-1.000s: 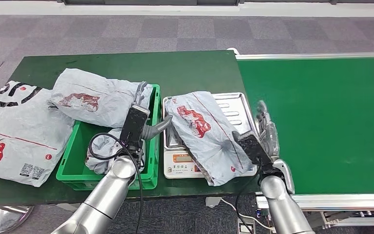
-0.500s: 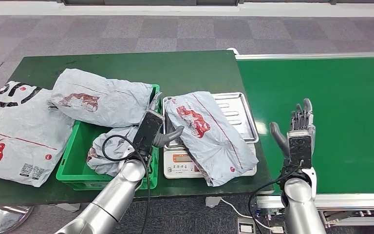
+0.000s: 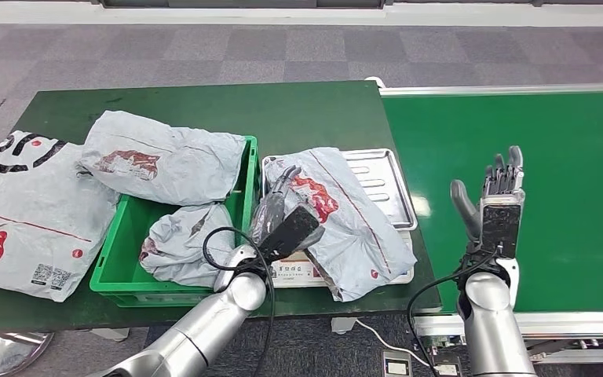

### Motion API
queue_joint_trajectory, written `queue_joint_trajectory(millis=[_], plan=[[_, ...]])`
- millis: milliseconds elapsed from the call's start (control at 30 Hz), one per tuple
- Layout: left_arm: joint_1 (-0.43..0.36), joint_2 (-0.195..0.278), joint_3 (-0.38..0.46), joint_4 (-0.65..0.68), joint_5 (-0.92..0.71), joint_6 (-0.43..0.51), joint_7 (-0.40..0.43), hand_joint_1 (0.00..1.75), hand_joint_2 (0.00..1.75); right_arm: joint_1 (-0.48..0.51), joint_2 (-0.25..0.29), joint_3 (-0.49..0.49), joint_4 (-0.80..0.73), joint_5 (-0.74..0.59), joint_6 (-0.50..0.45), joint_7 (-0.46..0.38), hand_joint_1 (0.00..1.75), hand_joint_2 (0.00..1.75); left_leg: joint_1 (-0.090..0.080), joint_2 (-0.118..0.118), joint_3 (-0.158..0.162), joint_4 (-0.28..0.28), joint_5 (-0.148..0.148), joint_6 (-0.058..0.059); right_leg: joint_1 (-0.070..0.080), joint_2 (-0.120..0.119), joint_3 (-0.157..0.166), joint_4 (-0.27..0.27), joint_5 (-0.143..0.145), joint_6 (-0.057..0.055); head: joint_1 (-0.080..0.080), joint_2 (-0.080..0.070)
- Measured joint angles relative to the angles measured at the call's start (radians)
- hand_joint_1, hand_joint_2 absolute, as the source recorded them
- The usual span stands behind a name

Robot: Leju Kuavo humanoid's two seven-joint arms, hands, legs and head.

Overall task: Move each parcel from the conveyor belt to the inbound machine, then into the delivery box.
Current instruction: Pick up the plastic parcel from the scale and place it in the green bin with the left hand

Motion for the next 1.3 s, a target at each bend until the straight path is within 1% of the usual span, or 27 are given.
queue_joint_trajectory(millis=[67, 133, 200, 267, 400, 533, 567, 600, 667, 700, 733, 967, 1100, 1200, 1300], plan=[[-0.007, -0.005, -0.021, 0.02, -0.049, 0.027, 0.013, 0.0, 1.75, 0.003, 0.0, -0.002, 0.0, 0.0, -0.002, 0.001, 0.0, 1.75, 0.0, 0.0, 0.0, 0.0, 0.0, 0.0, 0.0, 0.0, 0.0, 0.0, 0.0, 0.0, 0.0, 0.0], [-0.013, -0.015, -0.054, 0.044, -0.134, 0.066, 0.029, 0.0, 1.75, 0.012, 0.0, -0.007, -0.006, 0.0, -0.005, 0.003, 0.0, 1.75, 0.0, -0.001, 0.0, 0.0, 0.0, 0.0, 0.0, -0.001, 0.0, 0.0, 0.0, 0.0, 0.0, 0.0], [-0.015, -0.026, -0.103, 0.067, -0.246, 0.093, 0.052, 0.0, 1.75, 0.027, 0.0, -0.012, -0.017, -0.002, -0.005, 0.003, 0.0, 1.75, 0.0, -0.001, 0.0, 0.0, -0.001, 0.0, 0.0, -0.001, 0.0, 0.0, 0.0, 0.0, 0.0, 0.0], [-0.015, -0.033, -0.159, 0.087, -0.34, 0.101, 0.078, 0.0, 1.75, 0.044, -0.001, -0.018, -0.028, -0.007, 0.0, 0.0, 0.0, 1.75, 0.0, -0.001, 0.0, 0.0, -0.001, 0.0, 0.0, 0.0, 0.0, 0.0, 0.0, 0.0, 0.0, 0.0], [-0.015, -0.038, -0.232, 0.113, -0.418, 0.098, 0.105, 0.0, 1.75, 0.066, -0.004, -0.03, -0.039, -0.012, 0.011, -0.006, 0.0, 1.75, 0.0, 0.0, 0.0, 0.0, -0.003, 0.0, 0.0, 0.001, 0.0, 0.0, -0.001, 0.0, 0.0, 0.0], [-0.015, -0.039, -0.282, 0.149, -0.552, 0.024, 0.147, 0.02, 1.75, 0.07, -0.004, -0.032, -0.042, -0.01, 0.02, -0.012, 0.0, 1.75, 0.0, 0.001, 0.0, 0.0, -0.002, 0.0, 0.0, 0.001, 0.0, 0.0, -0.001, 0.0, 0.0, 0.0], [-0.014, -0.04, -0.294, 0.161, -0.586, 0.001, 0.159, 0.25, 1.75, 0.07, -0.004, -0.032, -0.042, -0.008, 0.021, -0.014, 0.0, 1.75, 0.0, 0.001, 0.0, 0.0, -0.002, 0.0, 0.0, 0.001, 0.0, 0.0, -0.001, 0.0, 0.0, 0.0], [-0.014, -0.041, -0.306, 0.172, -0.614, -0.022, 0.167, 0.6, 1.75, 0.07, -0.004, -0.032, -0.042, -0.007, 0.022, -0.014, 0.0, 1.75, 0.0, 0.001, 0.0, 0.0, -0.002, 0.0, 0.0, 0.001, 0.0, 0.0, -0.001, 0.0, 0.0, 0.0], [-0.015, -0.043, -0.325, 0.191, -0.652, -0.06, 0.182, 1.45, 1.75, 0.07, -0.004, -0.032, -0.042, -0.004, 0.022, -0.015, 0.0, 1.75, 0.0, 0.001, 0.0, 0.0, -0.002, 0.0, 0.0, 0.001, 0.0, 0.0, -0.001, 0.0, 0.0, 0.0], [-0.016, -0.044, -0.333, 0.2, -0.665, -0.073, 0.186, 1.66, 1.75, 0.071, -0.004, -0.032, -0.042, -0.002, 0.022, -0.015, 0.0, 1.75, 0.0, 0.001, 0.0, 0.0, -0.002, 0.0, 0.0, 0.001, 0.0, 0.0, -0.001, 0.0, 0.0, 0.0], [-0.019, -0.045, -0.34, 0.208, -0.674, -0.082, 0.189, 1.75, 1.75, 0.071, -0.004, -0.032, -0.042, -0.001, 0.023, -0.015, 0.0, 1.75, 0.0, 0.0, 0.0, 0.0, -0.002, 0.0, 0.0, 0.0, 0.001, 0.0, -0.001, 0.0, 0.0, 0.0], [-0.047, -0.055, -0.357, 0.238, -0.7, -0.087, 0.192, 1.75, 1.75, 0.075, -0.004, -0.032, -0.042, 0.002, 0.027, -0.017, 0.0, 1.75, 0.0, 0.0, 0.001, 0.0, -0.002, 0.0, 0.0, 0.0, 0.003, 0.0, -0.001, 0.001, 0.0, 0.0], [-0.05, -0.056, -0.357, 0.246, -0.705, -0.081, 0.193, 1.75, 1.75, 0.081, -0.004, -0.032, -0.042, 0.005, 0.027, -0.02, 0.0, 1.75, 0.0, 0.0, 0.002, 0.0, -0.002, 0.0, 0.0, 0.0, 0.003, 0.0, -0.001, 0.001, 0.0, 0.0], [-0.05, -0.056, -0.357, 0.25, -0.706, -0.05, 0.204, 1.75, 1.75, 0.088, -0.002, -0.032, -0.045, 0.01, 0.027, -0.022, 0.0, 1.75, 0.0, 0.0, 0.002, 0.0, -0.002, 0.0, 0.0, 0.0, 0.003, 0.0, -0.001, 0.001, 0.0, 0.0], [-0.051, -0.055, -0.351, 0.25, -0.706, 0.008, 0.219, 1.75, 1.75, 0.091, -0.001, -0.032, -0.047, 0.012, 0.027, -0.022, 0.0, 1.75, 0.0, 0.0, 0.002, 0.0, -0.002, 0.0, 0.0, 0.0, 0.003, 0.0, -0.001, 0.001, 0.0, 0.0]])
